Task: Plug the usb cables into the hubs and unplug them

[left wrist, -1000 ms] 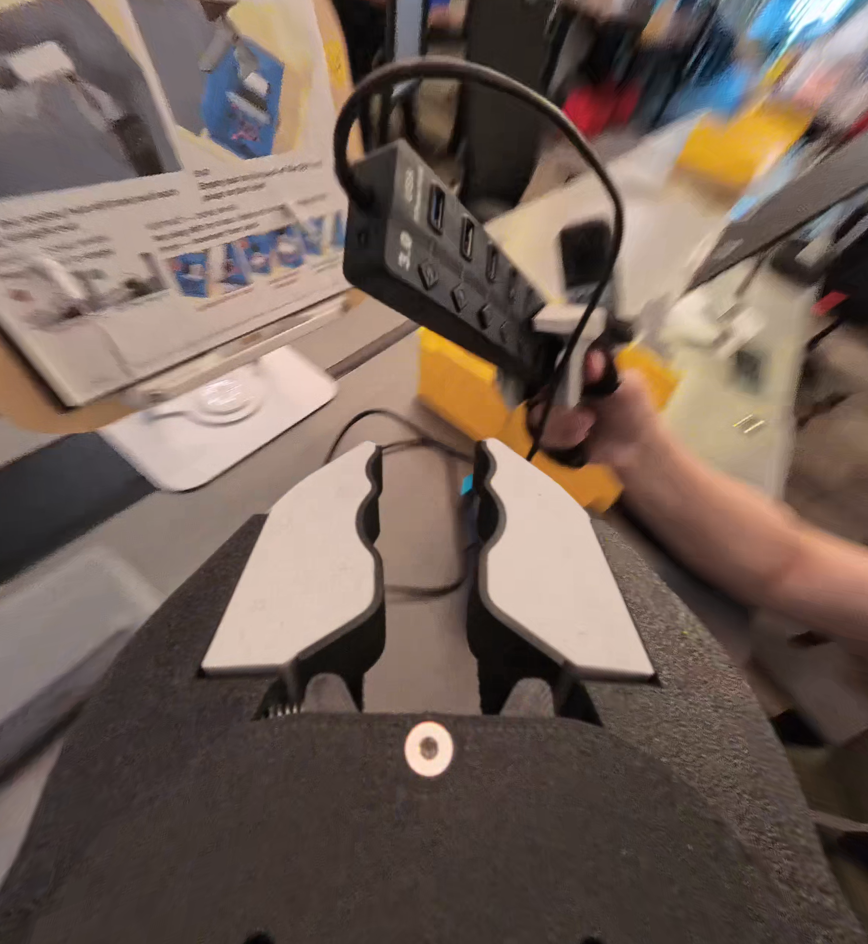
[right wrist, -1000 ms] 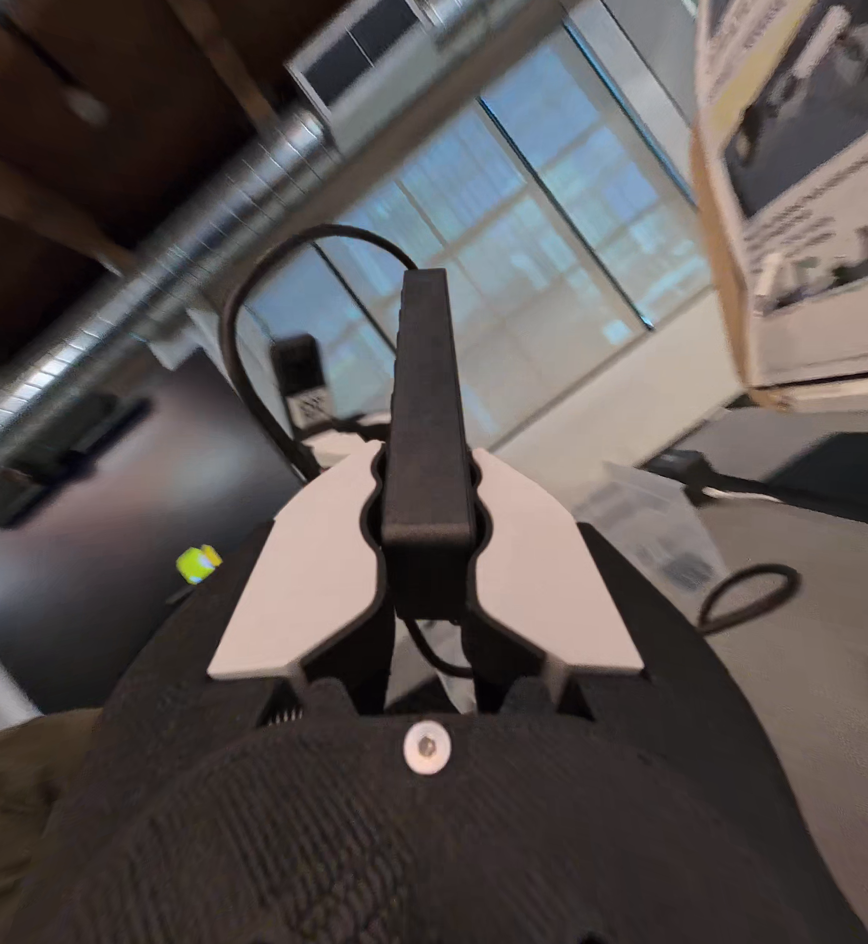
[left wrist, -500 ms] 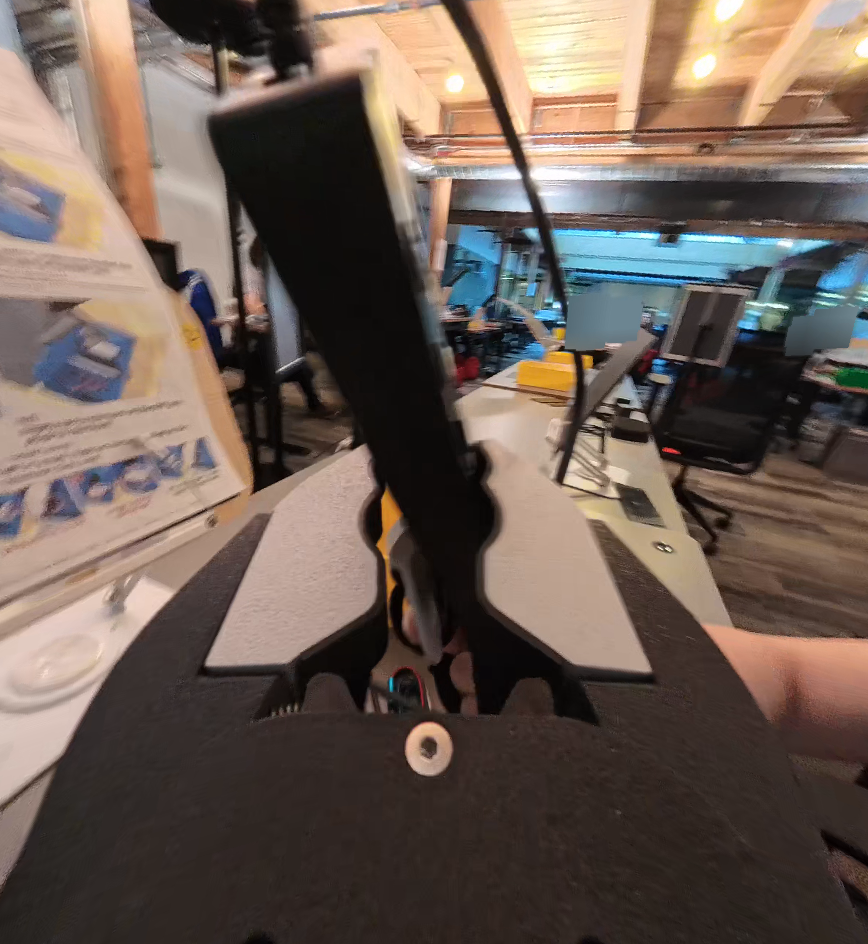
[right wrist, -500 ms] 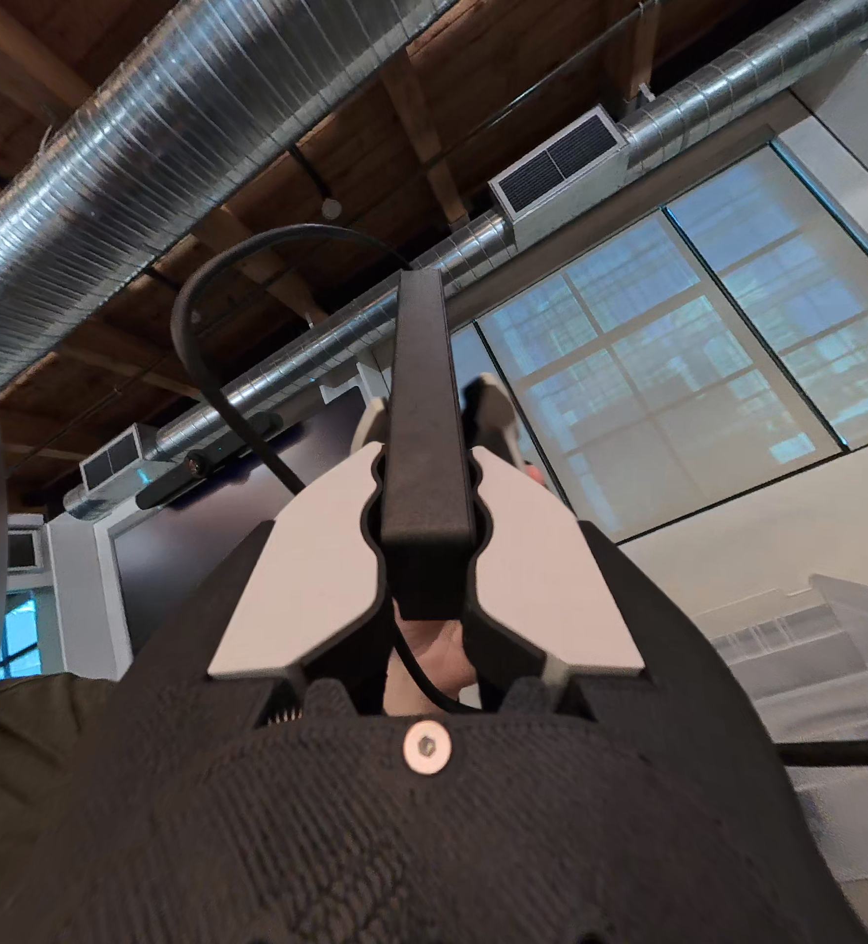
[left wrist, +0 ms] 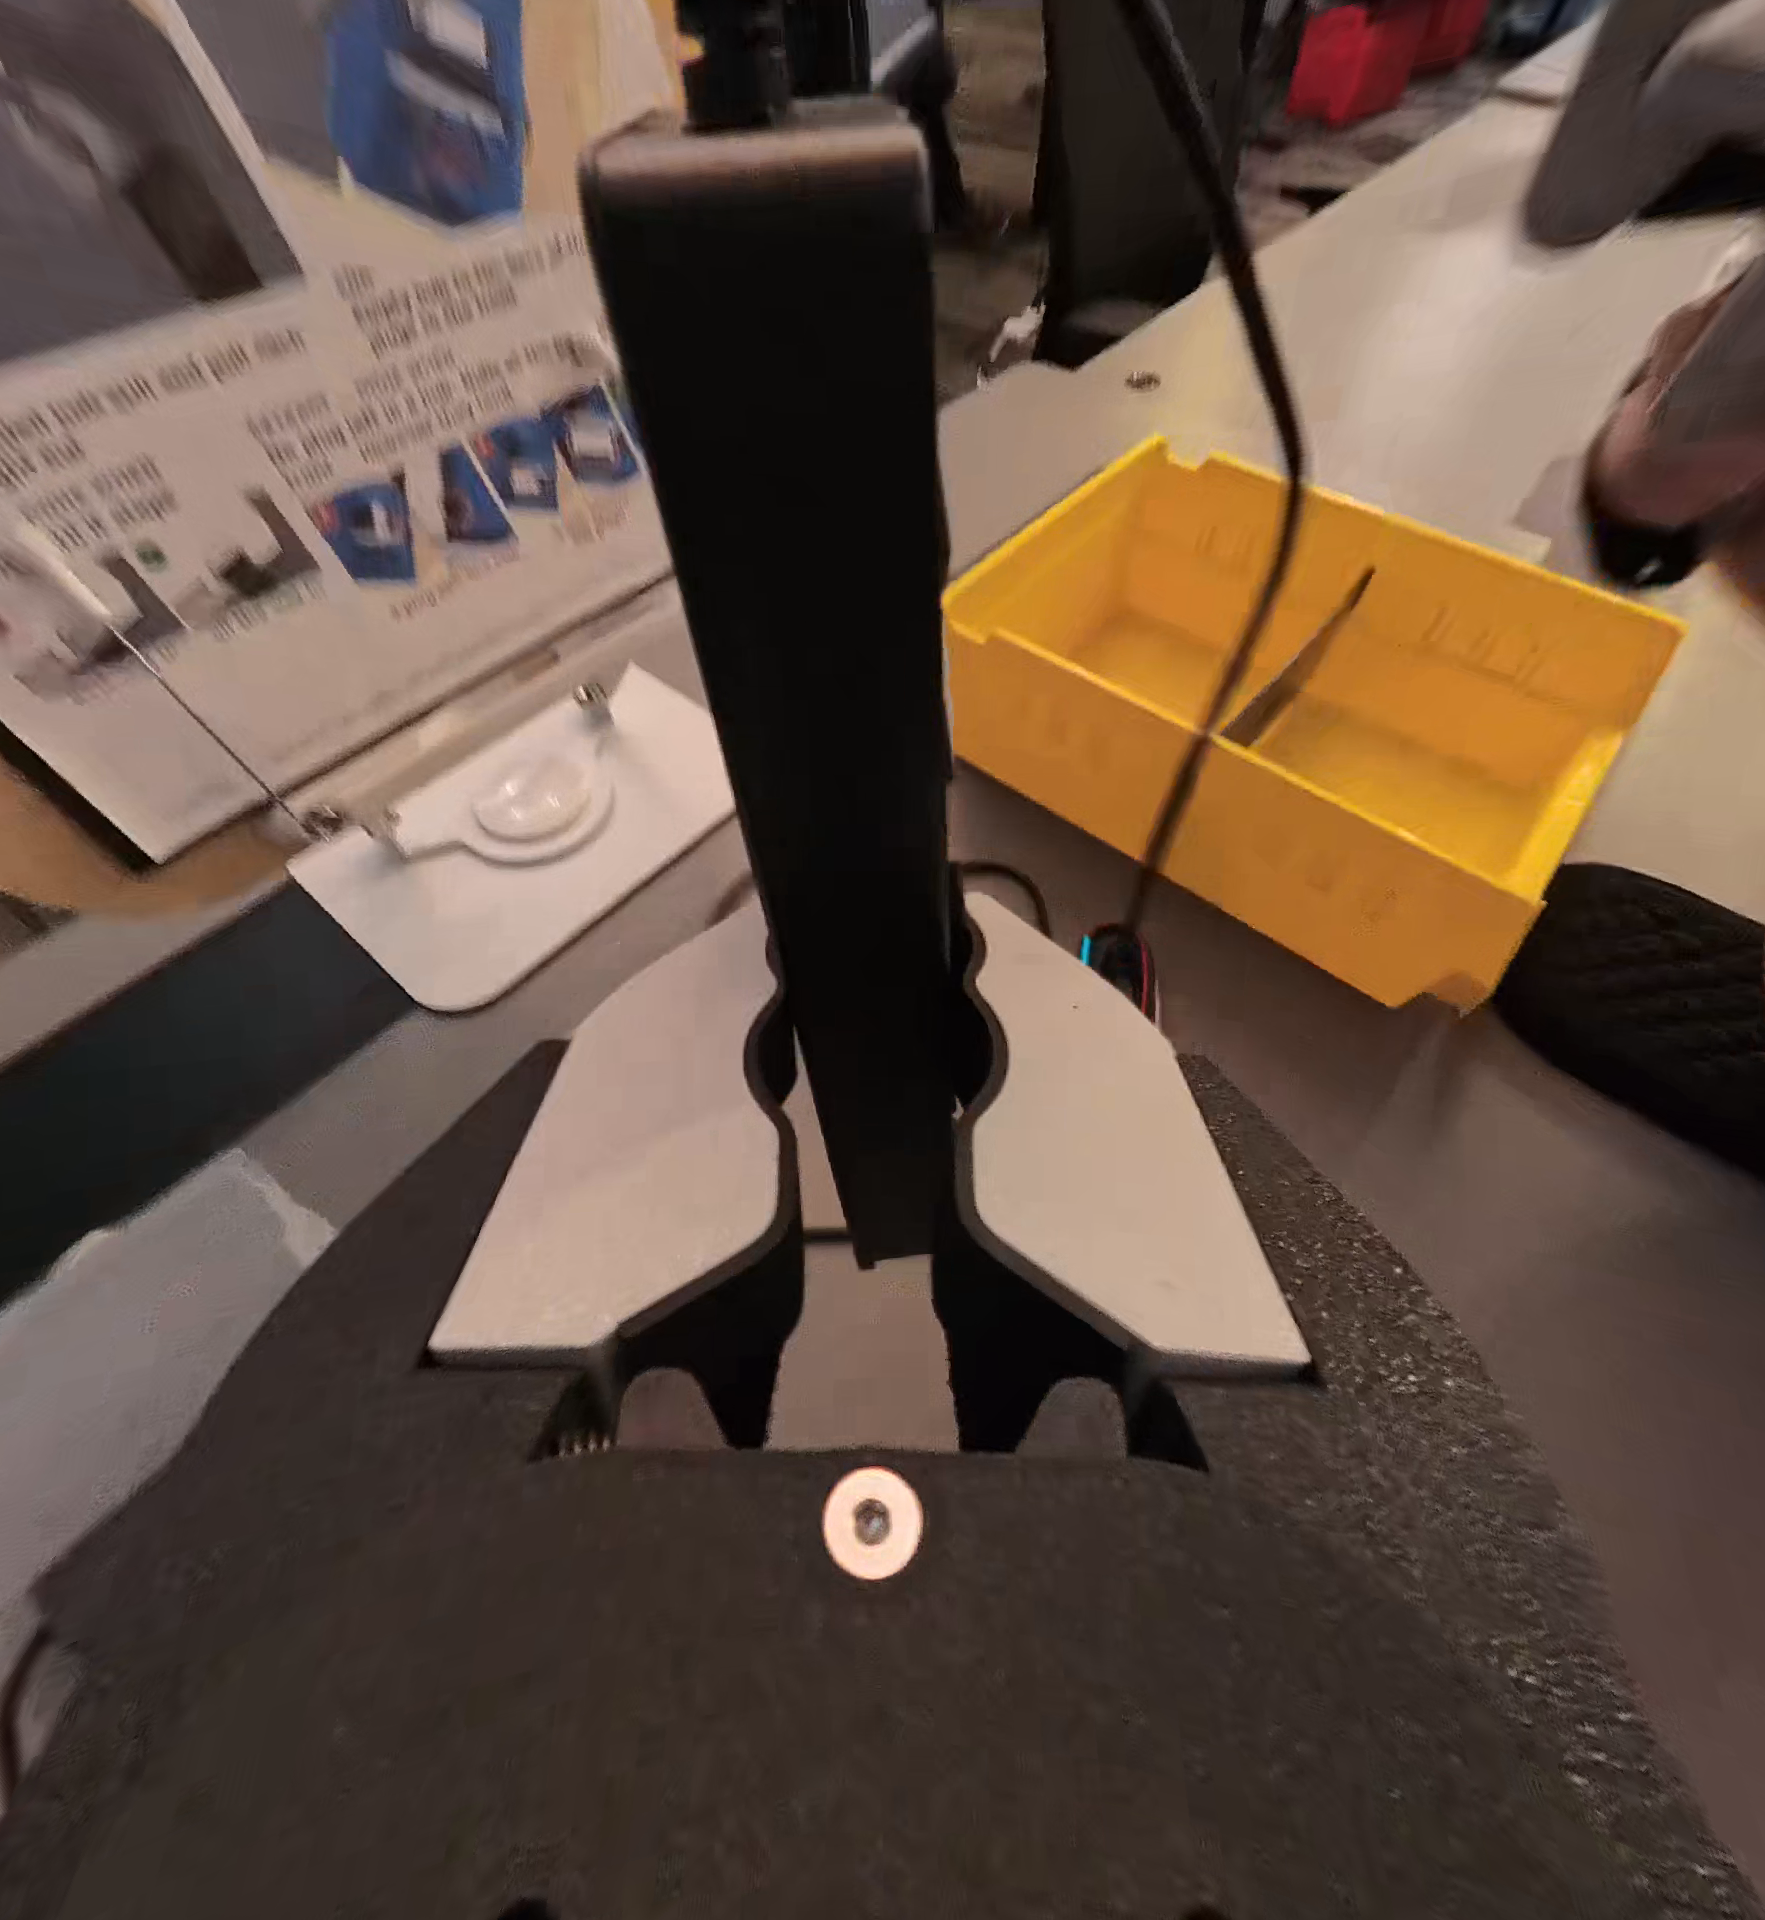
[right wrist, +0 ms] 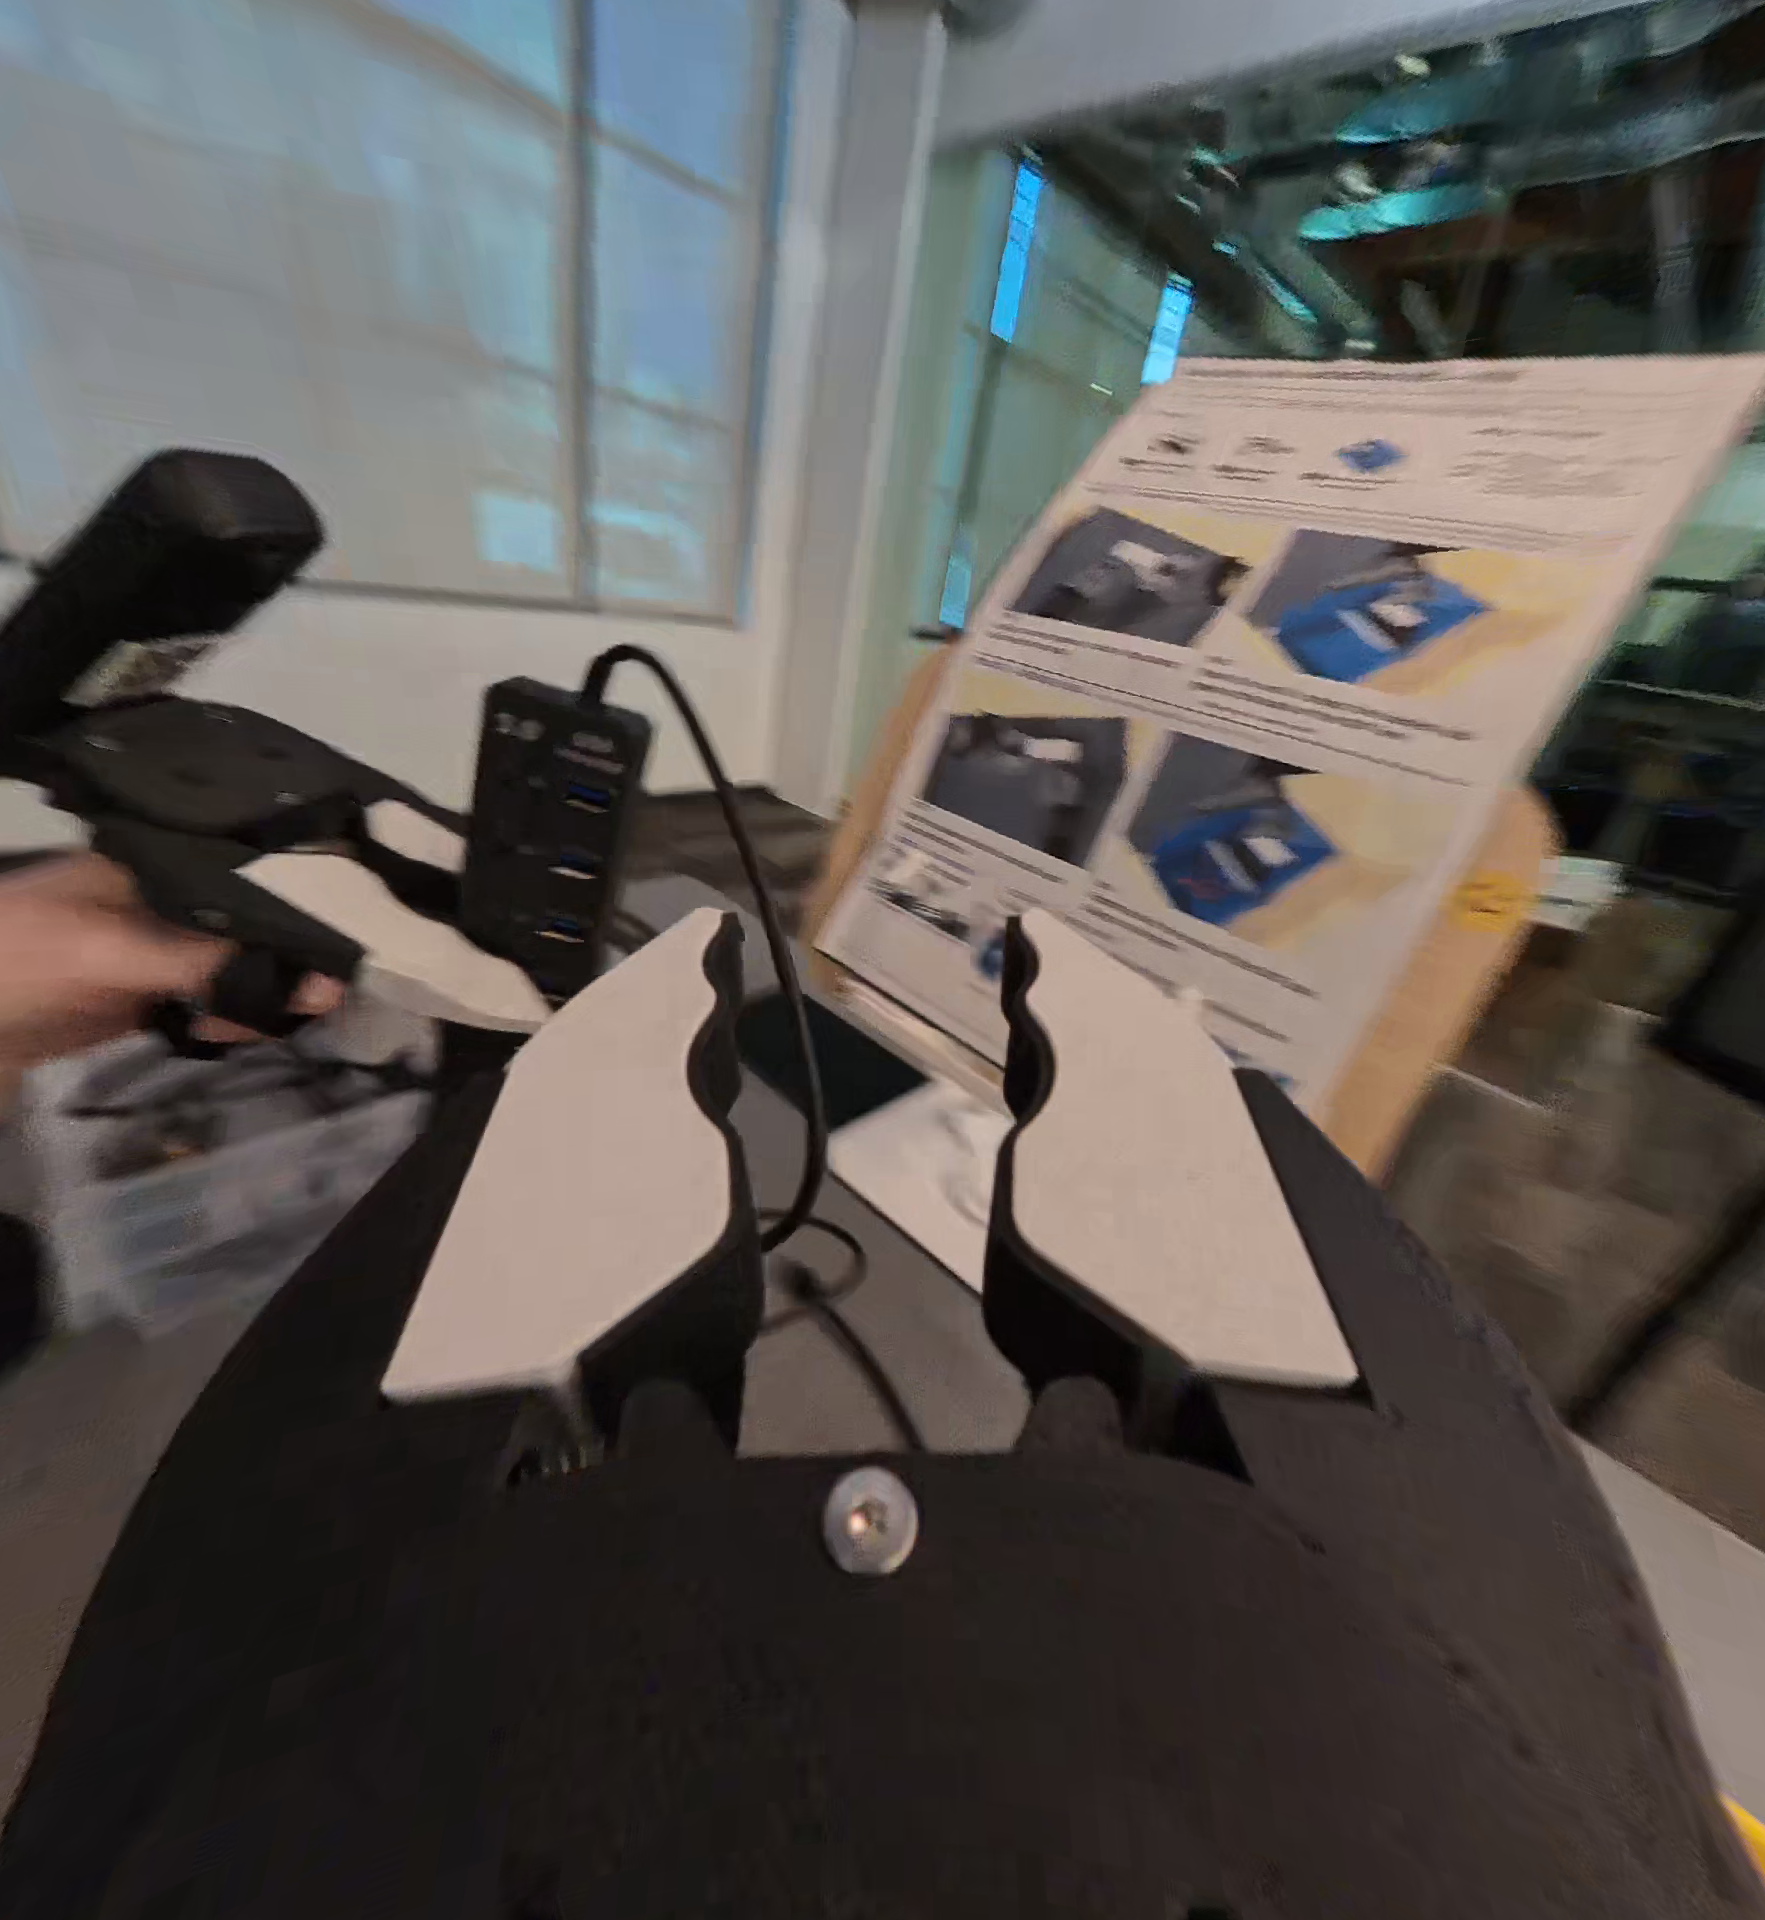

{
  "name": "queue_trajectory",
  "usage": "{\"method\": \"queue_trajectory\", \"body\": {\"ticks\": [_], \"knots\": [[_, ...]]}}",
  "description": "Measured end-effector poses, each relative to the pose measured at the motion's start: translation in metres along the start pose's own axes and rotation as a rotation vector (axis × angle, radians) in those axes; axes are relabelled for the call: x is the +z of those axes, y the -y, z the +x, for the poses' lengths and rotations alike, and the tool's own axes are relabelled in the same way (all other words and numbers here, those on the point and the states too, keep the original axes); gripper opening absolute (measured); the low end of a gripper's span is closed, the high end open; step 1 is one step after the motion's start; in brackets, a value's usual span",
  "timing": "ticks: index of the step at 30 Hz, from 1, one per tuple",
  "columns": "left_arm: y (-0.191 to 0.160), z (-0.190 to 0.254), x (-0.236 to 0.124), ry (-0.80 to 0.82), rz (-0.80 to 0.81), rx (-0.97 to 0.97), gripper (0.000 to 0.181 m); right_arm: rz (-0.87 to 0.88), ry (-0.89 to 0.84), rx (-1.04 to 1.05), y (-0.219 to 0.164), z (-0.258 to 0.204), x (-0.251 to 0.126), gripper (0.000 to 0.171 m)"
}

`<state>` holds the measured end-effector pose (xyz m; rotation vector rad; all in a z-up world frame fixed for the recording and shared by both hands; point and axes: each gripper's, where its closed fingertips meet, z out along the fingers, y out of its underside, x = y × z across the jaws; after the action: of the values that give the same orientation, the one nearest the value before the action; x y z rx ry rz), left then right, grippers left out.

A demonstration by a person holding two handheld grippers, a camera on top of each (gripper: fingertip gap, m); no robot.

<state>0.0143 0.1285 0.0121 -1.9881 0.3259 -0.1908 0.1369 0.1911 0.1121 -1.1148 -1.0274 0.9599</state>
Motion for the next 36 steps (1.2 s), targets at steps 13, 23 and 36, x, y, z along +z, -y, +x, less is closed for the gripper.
{"method": "queue_trajectory", "body": {"ticks": [13,23,36], "knots": [[-0.021,0.067,0.013,-0.464,-0.14,-0.03,0.025,-0.212,0.403,0.223,-0.057,-0.071,0.037,0.052],[-0.015,0.12,0.006,-0.704,-0.069,0.127,0.026,-0.163,0.722,0.353,-0.037,-0.104,0.013,0.029],[-0.021,0.135,0.04,-0.674,-0.015,0.078,0.044,-0.031,0.648,0.381,-0.009,-0.075,0.0,0.027]]}}
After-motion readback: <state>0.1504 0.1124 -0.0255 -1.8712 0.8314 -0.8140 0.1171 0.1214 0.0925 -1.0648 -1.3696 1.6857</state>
